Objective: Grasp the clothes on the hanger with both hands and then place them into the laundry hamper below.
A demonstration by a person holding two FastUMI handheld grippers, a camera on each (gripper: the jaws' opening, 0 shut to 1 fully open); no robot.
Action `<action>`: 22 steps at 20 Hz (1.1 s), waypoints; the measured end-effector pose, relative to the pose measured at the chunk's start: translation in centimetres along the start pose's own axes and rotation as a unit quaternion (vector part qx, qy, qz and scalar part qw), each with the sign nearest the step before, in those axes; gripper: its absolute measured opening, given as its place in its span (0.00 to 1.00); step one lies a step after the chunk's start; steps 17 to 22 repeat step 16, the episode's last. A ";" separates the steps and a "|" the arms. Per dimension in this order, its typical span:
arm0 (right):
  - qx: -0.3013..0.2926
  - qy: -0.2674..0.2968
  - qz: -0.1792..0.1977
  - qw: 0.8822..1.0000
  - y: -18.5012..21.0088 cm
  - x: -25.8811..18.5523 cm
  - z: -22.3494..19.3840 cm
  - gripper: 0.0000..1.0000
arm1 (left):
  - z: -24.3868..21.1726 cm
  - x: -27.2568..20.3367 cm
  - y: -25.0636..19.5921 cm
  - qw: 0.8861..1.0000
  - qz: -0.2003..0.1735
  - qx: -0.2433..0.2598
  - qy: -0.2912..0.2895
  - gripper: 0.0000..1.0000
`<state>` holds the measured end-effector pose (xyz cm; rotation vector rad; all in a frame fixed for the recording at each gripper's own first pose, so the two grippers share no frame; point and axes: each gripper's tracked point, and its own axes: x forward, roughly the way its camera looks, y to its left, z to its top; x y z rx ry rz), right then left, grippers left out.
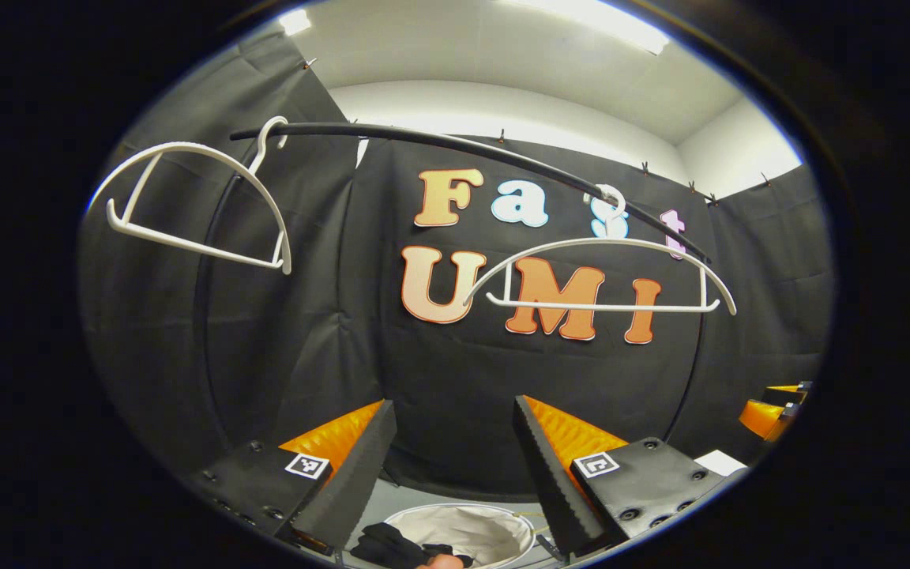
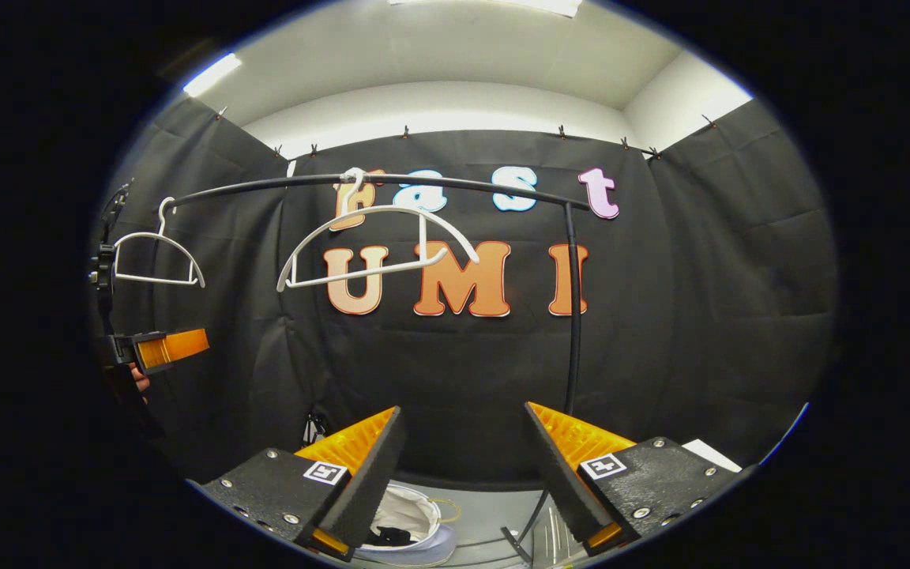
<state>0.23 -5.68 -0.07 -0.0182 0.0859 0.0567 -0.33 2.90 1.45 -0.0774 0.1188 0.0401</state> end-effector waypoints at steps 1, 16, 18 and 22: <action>-0.001 -0.001 -0.001 1.000 0.0 0.2 0.0 0.92 | 0.0 0.1 -0.1 1.000 -0.001 0.001 0.000 0.93; 0.001 0.002 -0.005 1.000 0.3 0.6 -0.1 0.92 | -0.2 0.7 -0.2 1.000 -0.014 0.005 0.006 0.96; 0.001 0.002 -0.005 1.000 0.3 0.6 -0.1 0.92 | -0.2 0.7 -0.2 1.000 -0.014 0.005 0.006 0.96; 0.001 0.002 -0.005 1.000 0.3 0.6 -0.1 0.92 | -0.2 0.7 -0.2 1.000 -0.014 0.005 0.006 0.96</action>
